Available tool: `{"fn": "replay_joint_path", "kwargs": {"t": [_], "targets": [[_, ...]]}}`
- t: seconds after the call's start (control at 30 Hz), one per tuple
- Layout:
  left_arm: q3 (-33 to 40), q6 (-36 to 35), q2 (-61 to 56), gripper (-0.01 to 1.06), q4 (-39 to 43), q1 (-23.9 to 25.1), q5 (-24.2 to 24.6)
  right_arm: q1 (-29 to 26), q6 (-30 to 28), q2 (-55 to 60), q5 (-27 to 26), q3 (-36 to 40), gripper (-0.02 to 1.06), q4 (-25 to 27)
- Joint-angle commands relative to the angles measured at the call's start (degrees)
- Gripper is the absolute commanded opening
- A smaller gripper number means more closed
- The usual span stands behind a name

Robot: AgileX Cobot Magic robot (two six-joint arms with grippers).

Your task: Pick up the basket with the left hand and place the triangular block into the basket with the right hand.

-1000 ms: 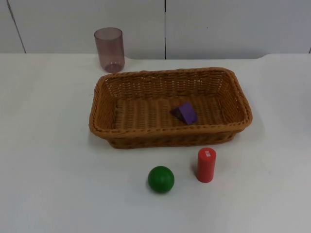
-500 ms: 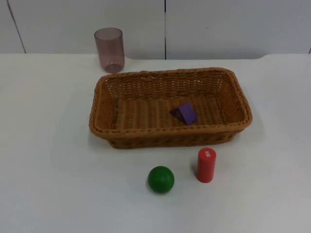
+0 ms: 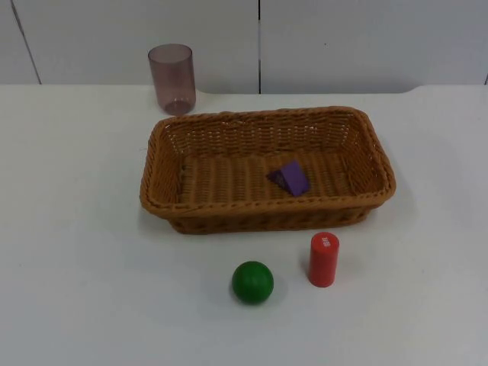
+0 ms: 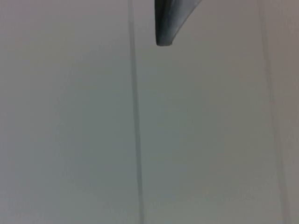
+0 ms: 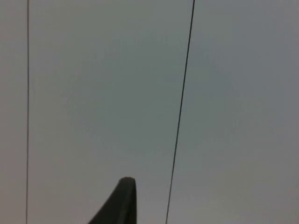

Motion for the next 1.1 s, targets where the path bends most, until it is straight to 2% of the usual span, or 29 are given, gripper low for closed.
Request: {"fn": "replay_joint_path", "kwargs": {"t": [0.0, 0.13, 0.3, 0.4, 0.47, 0.53, 0.57, 0.63, 0.7, 0.77, 0.93, 1.07], "targets": [[0.2, 1.8, -2.6, 1.05, -0.2, 2.2, 0.5, 0.3, -1.8, -2.4, 0.7, 0.0, 1.05, -0.4], [0.2, 3.7, -8.1, 1.05, -2.3, 5.3, -0.4, 0.3, -1.8, -7.0, 2.0, 0.0, 1.05, -0.4], [0.1, 7.9, -12.4, 1.05, -4.1, 4.6, 0.9, 0.3, -2.0, -13.1, 3.6, 0.0, 1.05, 0.0], [0.1, 8.2, -14.7, 1.05, -7.2, 3.9, 1.8, 0.3, -2.0, -13.9, 6.2, 0.0, 1.05, 0.9], [0.1, 11.6, -15.4, 1.05, -9.6, 3.9, 3.3, 0.3, -2.7, -13.9, 11.1, -1.9, 1.05, 3.5], [0.1, 15.4, -15.4, 1.05, -12.3, 3.9, 6.0, 0.3, -4.6, -13.9, 11.7, -2.8, 1.05, 6.6], [0.1, 15.4, -15.4, 1.05, -12.3, 3.9, 6.0, 0.3, -4.6, -13.9, 11.7, -2.8, 1.05, 6.6], [-0.2, 15.4, -15.4, 1.05, -13.1, 3.6, 9.3, 0.3, -5.1, -13.9, 11.8, -3.8, 1.05, 9.2], [-0.4, 15.9, -15.4, 1.05, -14.7, 3.6, 12.4, 0.3, -5.1, -13.9, 12.3, -4.4, 1.05, 9.3], [-0.4, 15.9, -15.4, 1.05, -15.6, 3.6, 12.6, 0.3, -5.1, -13.9, 12.4, -4.6, 1.05, 9.4], [-0.4, 15.9, -15.4, 1.05, -16.8, 3.6, 12.8, 4.2, -5.3, -13.9, 12.5, -4.6, 1.05, 9.4], [-0.4, 15.9, -15.4, 1.05, -17.3, 3.6, 12.8, 5.0, -5.3, -13.9, 15.7, -4.6, 1.05, 8.3]]}}
